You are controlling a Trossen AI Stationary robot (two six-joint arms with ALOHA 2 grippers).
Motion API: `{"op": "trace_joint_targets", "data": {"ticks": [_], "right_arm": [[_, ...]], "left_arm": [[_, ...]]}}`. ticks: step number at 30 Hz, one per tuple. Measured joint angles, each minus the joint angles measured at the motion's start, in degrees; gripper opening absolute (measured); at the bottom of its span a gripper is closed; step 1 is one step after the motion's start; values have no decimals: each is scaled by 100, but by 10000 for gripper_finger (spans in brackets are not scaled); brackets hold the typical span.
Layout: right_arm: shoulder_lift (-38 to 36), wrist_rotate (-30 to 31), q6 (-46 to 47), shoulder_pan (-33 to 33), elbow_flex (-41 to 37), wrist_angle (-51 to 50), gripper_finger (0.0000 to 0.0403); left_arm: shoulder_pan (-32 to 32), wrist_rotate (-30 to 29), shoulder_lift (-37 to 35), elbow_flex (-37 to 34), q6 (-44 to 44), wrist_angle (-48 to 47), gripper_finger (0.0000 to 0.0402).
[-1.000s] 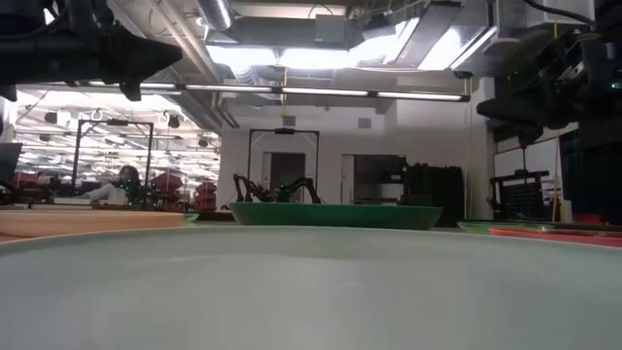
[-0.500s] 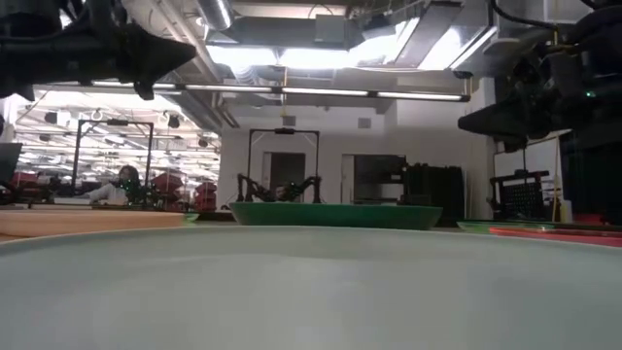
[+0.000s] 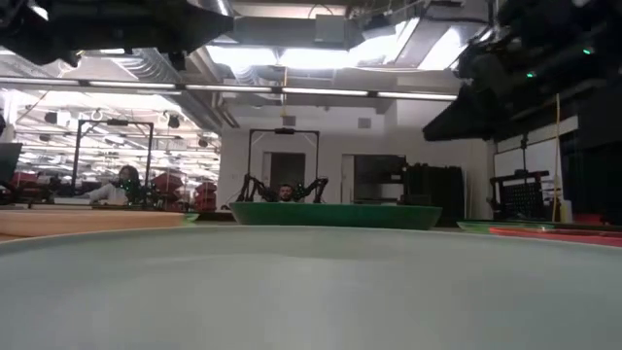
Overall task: Stack plastic plates
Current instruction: Stack the green plate on top of the light blue plate
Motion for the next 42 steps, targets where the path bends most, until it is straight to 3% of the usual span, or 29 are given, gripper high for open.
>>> {"op": "trace_joint_targets", "data": {"ticks": [6,11,18,26,32,42], "right_arm": [[1073,-1,427,-1,832,-761,193],[1880,-2,614,-23,1234,-1018,197],[2613,-101,611,-557,1856,-1775,197],[2767,-284,259,-906,2058,-1788,197],[2831,-749,419,-899,2055,-1730,197],[2908,-761,701,-901,2054,-1806,197]], "left_arm": [[2,-2,542,82,234,-33,15],[3,-2,724,84,231,-5,15],[55,-131,957,84,242,25,15],[78,-139,995,84,227,53,15],[78,-135,995,84,192,50,15],[78,-133,995,84,109,49,15]]}}
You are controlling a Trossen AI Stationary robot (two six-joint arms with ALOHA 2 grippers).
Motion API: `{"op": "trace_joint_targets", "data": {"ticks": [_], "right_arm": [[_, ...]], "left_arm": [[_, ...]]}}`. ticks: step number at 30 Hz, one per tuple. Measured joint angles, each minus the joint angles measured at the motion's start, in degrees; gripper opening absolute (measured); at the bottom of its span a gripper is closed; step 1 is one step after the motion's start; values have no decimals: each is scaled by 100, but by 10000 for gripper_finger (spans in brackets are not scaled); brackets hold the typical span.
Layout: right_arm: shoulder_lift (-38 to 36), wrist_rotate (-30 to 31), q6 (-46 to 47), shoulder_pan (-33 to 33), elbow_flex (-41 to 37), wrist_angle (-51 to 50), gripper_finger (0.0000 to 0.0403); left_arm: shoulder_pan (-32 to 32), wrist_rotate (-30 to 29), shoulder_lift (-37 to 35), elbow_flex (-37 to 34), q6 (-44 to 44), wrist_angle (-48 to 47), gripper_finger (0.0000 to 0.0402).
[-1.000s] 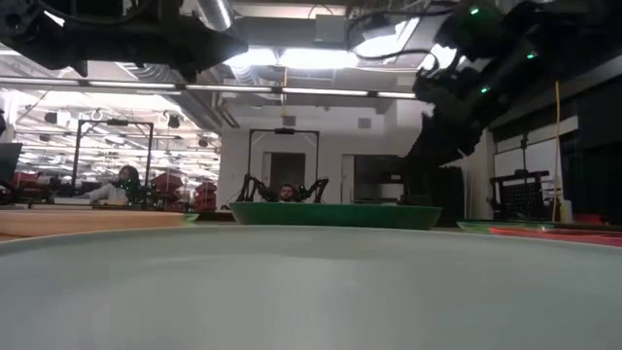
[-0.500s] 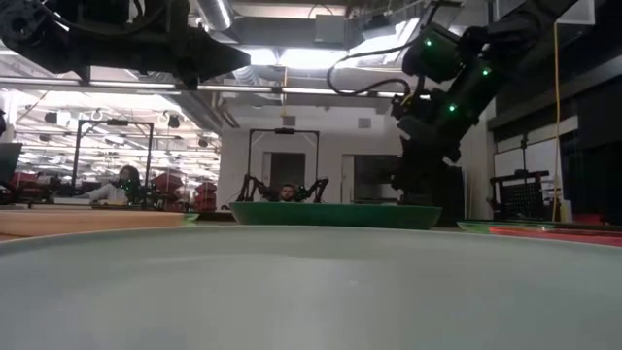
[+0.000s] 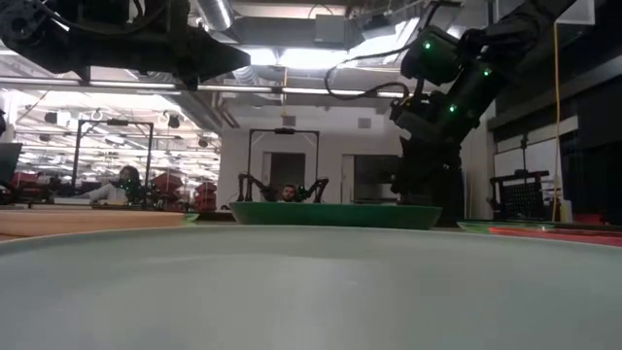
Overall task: Stack plastic plates
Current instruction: Stack the green plate on top of the light blue plate
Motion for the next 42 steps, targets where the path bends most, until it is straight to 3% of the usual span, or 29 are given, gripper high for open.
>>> {"op": "trace_joint_targets", "data": {"ticks": [7,12,22,35,42], "right_arm": [[427,-37,12,0,-6,64,197],[649,-399,9,2,-6,167,197],[694,-402,-157,2,-6,232,193],[692,-340,-157,0,-6,242,70],[690,-146,-143,-4,-6,250,29]], "left_arm": [[0,0,0,0,-16,84,15],[0,0,0,-2,-22,118,15],[0,0,0,-2,-24,160,15],[0,-5,0,-2,-22,160,15],[0,-20,0,-2,7,162,15]]}}
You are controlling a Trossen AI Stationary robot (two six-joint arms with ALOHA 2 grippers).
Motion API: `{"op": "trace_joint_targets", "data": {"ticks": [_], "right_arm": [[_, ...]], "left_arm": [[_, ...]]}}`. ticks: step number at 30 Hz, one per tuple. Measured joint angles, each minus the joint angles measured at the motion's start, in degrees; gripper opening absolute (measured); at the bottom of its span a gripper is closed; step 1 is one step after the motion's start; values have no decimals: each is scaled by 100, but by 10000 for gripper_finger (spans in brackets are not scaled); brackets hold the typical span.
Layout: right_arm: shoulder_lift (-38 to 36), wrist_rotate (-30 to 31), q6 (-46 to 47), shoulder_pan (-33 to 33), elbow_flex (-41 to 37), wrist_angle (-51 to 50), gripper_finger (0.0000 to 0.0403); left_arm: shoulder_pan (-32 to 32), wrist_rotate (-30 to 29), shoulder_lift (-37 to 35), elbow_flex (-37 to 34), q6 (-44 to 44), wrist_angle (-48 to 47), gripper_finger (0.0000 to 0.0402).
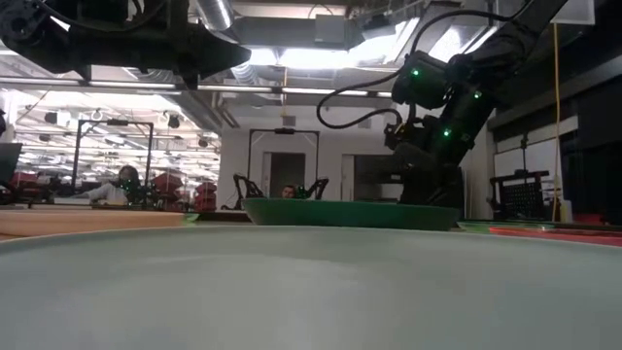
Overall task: Stack plastic plates
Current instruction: Stack the green plate on top of the light blue plate
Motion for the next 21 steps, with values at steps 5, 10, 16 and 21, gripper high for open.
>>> {"op": "trace_joint_targets", "data": {"ticks": [5,10,16,21], "right_arm": [[0,142,-2,-1,0,87,20],[0,167,-94,-1,0,105,19],[-84,116,-188,-85,2,92,18],[-307,-108,-314,-268,0,33,18]], "left_arm": [[0,-1,0,0,4,0,15],[0,-2,0,0,7,0,15],[0,-4,0,0,11,2,15],[0,-9,0,0,17,1,15]]}}
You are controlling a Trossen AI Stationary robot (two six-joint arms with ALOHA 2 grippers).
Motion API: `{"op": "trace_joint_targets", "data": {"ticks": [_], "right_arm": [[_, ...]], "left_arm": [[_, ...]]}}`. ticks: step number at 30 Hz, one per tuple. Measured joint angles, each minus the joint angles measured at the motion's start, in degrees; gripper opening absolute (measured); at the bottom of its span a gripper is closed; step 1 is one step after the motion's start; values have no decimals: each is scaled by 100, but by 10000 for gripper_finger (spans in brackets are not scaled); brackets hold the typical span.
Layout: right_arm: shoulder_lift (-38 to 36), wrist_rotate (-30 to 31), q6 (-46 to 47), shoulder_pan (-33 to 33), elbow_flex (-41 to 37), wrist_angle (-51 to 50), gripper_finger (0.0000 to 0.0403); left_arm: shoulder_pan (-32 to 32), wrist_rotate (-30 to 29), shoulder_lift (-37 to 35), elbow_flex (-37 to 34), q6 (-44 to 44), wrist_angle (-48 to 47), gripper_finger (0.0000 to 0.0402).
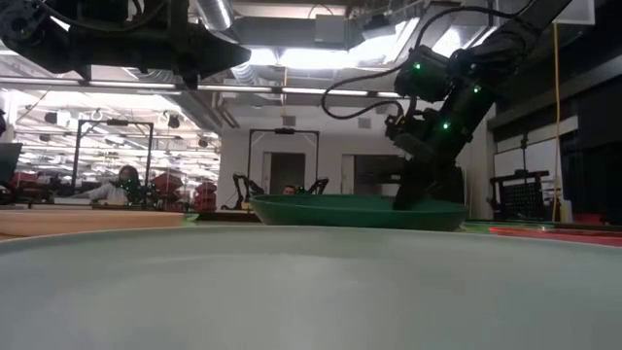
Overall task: Stack plastic plates
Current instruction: Stack the green plate on top of the light blue plate
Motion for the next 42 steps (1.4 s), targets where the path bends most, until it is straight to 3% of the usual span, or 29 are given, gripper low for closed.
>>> {"op": "trace_joint_targets", "data": {"ticks": [27,38,42], "right_arm": [[-950,-1206,-100,-65,0,-138,13],[-950,-1044,-250,-65,0,-143,2],[-950,-1273,-299,-65,0,-49,1]], "left_arm": [[0,-124,0,-2,2,-1,15],[0,-125,0,-2,-1,-1,15],[0,-125,0,-2,-2,-1,15]]}}
